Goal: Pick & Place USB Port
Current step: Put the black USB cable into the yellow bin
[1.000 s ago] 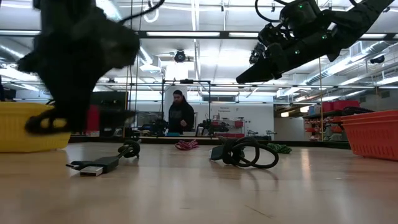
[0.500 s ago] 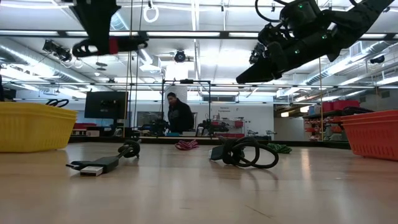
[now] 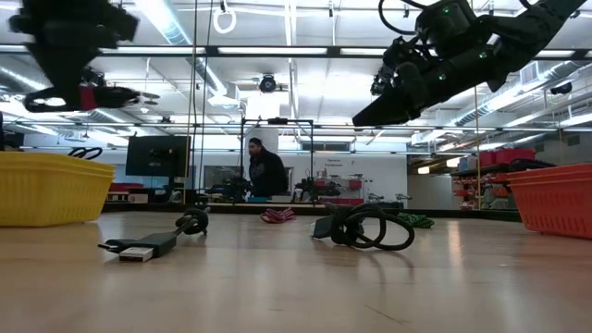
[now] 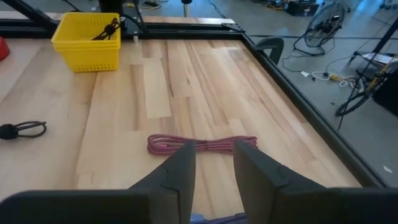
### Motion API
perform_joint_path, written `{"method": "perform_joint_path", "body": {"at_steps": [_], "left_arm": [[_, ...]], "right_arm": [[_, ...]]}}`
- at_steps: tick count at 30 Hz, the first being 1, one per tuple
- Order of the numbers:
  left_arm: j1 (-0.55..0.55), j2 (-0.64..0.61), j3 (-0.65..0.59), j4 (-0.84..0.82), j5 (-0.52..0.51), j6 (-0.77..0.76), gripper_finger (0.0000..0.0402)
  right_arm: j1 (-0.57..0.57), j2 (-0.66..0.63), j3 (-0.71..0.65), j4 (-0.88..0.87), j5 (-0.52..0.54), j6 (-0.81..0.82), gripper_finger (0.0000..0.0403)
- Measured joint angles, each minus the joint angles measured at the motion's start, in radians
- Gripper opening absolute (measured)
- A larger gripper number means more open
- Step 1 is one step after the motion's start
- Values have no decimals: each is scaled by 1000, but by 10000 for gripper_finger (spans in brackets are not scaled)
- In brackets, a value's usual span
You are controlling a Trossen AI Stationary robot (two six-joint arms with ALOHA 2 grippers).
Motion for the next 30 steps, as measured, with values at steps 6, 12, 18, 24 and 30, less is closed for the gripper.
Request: {"method": "perform_joint_path", "body": {"at_steps": [6,12,18,24,30], "left_arm": [[-72,-84,-32,6,47,-1,34],[-97,-86,-32,7,52,26,34],[-131,-85,-77,5,86,12,34],[-136,-89,-191,98,147,6,34],[-134,-92,-195,155,82,58,34]], "right_arm": [[0,0,0,3,37,-2,110],[0,0,0,3,40,8,110],[0,0,0,1,40,11,110],[0,0,0,2,41,8,110],[0,0,0,11,41,8,110]]}}
